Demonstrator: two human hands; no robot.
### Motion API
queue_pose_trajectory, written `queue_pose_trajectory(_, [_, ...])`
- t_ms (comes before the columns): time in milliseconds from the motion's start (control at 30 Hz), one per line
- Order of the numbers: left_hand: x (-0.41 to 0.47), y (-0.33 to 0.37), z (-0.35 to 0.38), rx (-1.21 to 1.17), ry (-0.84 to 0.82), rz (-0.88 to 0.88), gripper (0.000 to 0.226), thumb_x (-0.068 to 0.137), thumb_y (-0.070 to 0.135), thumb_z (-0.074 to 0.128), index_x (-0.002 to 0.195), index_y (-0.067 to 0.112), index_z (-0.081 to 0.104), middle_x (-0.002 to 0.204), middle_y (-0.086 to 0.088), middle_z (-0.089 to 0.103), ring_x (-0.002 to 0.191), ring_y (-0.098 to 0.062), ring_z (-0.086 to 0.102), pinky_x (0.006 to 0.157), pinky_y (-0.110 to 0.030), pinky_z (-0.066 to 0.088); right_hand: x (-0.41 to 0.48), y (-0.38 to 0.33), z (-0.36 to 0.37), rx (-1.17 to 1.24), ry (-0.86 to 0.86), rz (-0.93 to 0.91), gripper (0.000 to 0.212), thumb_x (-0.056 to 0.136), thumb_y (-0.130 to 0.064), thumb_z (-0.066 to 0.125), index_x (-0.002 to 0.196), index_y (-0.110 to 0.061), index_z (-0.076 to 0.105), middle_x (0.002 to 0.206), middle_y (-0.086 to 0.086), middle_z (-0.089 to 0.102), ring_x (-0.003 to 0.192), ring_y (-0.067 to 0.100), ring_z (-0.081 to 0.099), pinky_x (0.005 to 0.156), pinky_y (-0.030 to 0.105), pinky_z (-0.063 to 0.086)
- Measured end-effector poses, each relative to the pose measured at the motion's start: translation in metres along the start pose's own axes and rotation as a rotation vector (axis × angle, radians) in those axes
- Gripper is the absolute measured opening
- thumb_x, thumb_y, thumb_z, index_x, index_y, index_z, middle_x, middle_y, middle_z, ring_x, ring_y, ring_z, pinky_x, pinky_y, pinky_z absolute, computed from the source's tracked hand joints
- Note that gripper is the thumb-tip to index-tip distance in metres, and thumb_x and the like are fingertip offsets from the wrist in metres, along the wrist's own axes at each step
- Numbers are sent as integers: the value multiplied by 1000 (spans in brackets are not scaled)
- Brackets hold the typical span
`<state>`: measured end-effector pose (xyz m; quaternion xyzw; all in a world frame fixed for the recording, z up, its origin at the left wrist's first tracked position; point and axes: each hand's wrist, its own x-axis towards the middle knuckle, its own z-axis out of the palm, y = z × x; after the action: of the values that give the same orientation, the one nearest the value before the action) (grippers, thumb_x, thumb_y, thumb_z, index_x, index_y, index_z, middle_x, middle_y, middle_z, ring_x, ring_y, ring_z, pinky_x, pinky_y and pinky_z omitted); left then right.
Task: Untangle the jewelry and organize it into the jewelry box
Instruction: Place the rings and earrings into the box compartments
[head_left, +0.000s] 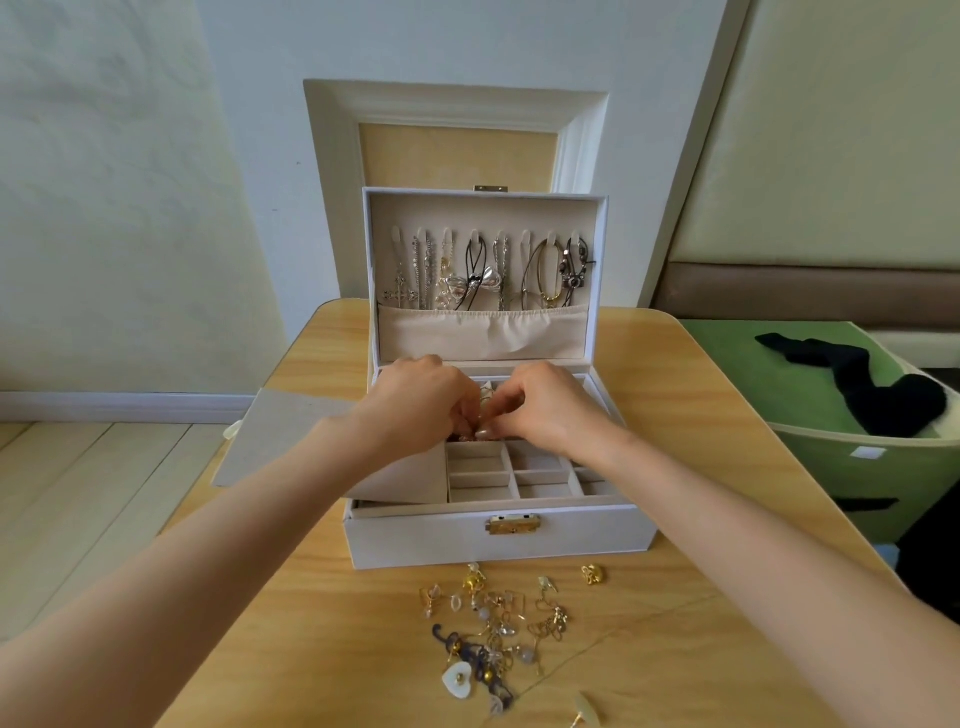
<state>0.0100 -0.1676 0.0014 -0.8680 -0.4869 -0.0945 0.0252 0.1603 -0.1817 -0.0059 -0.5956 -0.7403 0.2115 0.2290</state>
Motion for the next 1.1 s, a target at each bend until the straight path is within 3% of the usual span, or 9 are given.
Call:
queue_pose_trajectory(233, [1, 1, 4, 47, 110, 50, 16, 87, 22, 58, 101, 27, 62, 98, 7, 66, 102, -17, 52, 72, -25, 30, 1, 1, 5, -127, 136, -65, 5, 74, -16, 75, 77, -16, 71, 84, -1, 64, 85, 19, 58, 73, 36, 50])
queue_pose_trajectory(367, [1, -1, 8, 57, 137, 46, 12, 86, 19, 58, 96, 24, 62, 97, 6, 66, 100, -19, 51, 76, -27, 32, 3, 4, 10, -138, 145, -64, 12, 74, -12, 71, 72, -21, 63, 81, -4, 65, 82, 18, 58, 65, 30, 46])
queue_pose_trajectory(567, [-5, -4, 3, 1, 185, 38, 12, 86, 30, 64, 95, 23, 62, 95, 9, 64, 97, -16, 50, 67, -25, 25, 1, 3, 4, -68, 185, -84, 10, 77, -17, 72, 75, -25, 64, 71, -12, 58, 75, 13, 56, 67, 30, 46])
queue_pose_trajectory(767, [-55, -14, -10, -129, 427, 50, 11, 77, 18, 75, 78, 17, 64, 71, 11, 58, 68, -14, 46, 54, -16, 29, -35, 5, -23, 124, 290, -153, 7, 80, -21, 71, 74, -20, 67, 66, -9, 60, 58, 1, 48, 58, 22, 40])
queue_pose_trajectory(967, [-125, 5, -5, -339, 539, -115, 10, 77, 20, 67, 86, 20, 63, 76, 15, 57, 69, -3, 50, 59, -14, 38, -104, 6, -9, 211, 151, -265, 6, 83, -16, 69, 79, -21, 69, 64, -15, 58, 54, 3, 47, 51, 12, 35])
queue_pose_trajectory(1100, [-140, 24, 13, -367, 484, -110, 11, 85, 39, 54, 84, 29, 51, 58, 23, 47, 57, -5, 51, 45, -16, 42, -111, 10, 14, 23, 42, -303, 4, 84, -24, 69, 86, -26, 72, 45, -8, 47, 46, 5, 44, 55, 8, 35])
